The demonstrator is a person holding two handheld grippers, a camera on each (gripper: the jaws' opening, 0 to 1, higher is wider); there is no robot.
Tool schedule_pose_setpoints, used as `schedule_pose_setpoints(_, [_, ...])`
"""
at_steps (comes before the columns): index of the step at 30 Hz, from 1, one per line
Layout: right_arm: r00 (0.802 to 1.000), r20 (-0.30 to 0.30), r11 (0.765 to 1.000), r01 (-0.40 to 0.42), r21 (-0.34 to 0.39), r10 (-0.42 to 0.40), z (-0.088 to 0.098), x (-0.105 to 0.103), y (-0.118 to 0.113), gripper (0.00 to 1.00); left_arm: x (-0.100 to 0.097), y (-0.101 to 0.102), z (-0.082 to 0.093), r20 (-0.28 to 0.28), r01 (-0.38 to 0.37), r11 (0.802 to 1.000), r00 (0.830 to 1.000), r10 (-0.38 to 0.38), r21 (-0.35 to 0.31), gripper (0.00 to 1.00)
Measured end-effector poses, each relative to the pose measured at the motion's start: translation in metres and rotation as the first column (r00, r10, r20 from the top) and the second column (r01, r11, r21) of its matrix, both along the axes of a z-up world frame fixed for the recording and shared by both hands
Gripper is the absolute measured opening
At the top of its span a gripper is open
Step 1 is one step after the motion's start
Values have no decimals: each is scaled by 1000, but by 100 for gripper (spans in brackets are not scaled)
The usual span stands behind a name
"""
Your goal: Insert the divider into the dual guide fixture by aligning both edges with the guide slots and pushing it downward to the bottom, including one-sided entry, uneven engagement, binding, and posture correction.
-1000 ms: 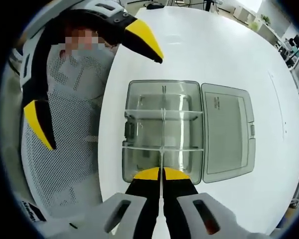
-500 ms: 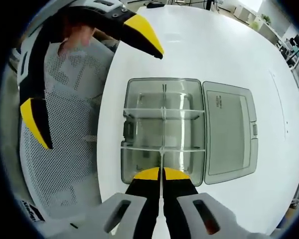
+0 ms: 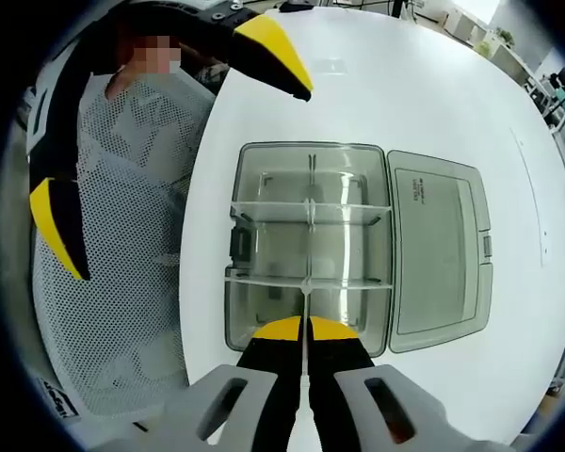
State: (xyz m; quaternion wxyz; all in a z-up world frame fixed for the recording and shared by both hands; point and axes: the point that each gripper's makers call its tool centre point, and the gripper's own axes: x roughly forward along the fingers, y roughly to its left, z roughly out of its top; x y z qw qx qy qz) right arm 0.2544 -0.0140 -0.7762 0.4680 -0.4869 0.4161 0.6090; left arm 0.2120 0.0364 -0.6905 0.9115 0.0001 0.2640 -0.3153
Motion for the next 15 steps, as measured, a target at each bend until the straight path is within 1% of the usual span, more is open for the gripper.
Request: schedule_pose_setpoints(15, [1000, -2, 1000, 9, -5, -9, -7, 1, 0, 0, 1, 1, -1, -2, -2, 1000, 1000, 2, 0, 80])
